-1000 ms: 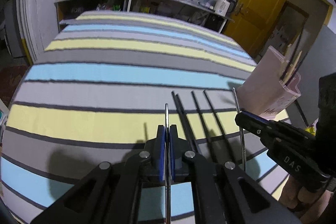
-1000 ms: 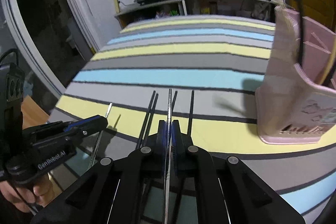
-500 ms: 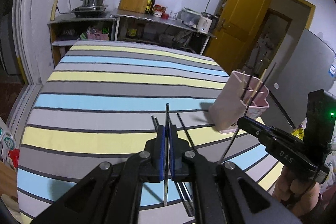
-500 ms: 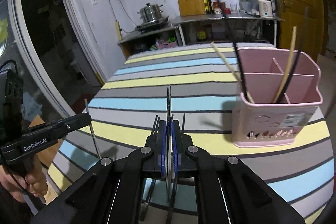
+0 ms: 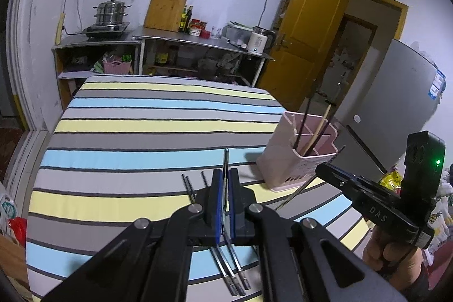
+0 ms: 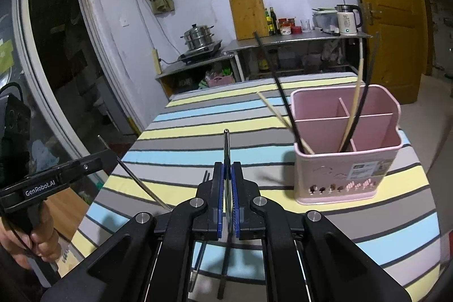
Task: Organize utensils
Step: 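Carry the chopsticks in both grippers up over the pink holder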
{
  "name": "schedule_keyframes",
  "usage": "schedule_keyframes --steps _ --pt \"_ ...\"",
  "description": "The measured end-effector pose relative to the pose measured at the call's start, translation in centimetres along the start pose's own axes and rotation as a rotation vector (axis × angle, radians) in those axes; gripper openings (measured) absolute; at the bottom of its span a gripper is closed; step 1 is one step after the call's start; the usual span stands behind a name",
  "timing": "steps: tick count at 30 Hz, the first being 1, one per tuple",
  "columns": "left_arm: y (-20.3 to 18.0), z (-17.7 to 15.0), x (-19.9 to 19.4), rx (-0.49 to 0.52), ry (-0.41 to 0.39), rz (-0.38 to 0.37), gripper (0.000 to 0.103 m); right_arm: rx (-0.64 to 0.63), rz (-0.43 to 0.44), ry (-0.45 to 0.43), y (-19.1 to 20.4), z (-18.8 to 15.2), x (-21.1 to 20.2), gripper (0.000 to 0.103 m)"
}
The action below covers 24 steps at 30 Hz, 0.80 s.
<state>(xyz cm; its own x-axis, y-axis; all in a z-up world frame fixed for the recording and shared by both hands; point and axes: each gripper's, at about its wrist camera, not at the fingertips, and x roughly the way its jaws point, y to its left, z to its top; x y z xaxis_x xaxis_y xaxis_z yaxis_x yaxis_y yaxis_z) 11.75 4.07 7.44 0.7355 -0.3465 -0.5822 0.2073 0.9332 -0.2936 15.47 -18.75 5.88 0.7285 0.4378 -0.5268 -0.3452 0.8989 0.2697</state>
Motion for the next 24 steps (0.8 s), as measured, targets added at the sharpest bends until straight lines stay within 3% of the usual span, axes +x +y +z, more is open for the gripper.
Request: schedule_keyframes --steps 15,24 --pt "-4.4 1.3 2.5 0.04 0.041 -0.117 0.004 0.044 -0.062 -0.052 -3.4 0.6 -3.6 0.005" --pt "-8.6 4.5 2.0 0.09 -0.008 -0.192 0.004 0.039 -0.107 -0.129 -4.9 3.5 -6.5 0.005"
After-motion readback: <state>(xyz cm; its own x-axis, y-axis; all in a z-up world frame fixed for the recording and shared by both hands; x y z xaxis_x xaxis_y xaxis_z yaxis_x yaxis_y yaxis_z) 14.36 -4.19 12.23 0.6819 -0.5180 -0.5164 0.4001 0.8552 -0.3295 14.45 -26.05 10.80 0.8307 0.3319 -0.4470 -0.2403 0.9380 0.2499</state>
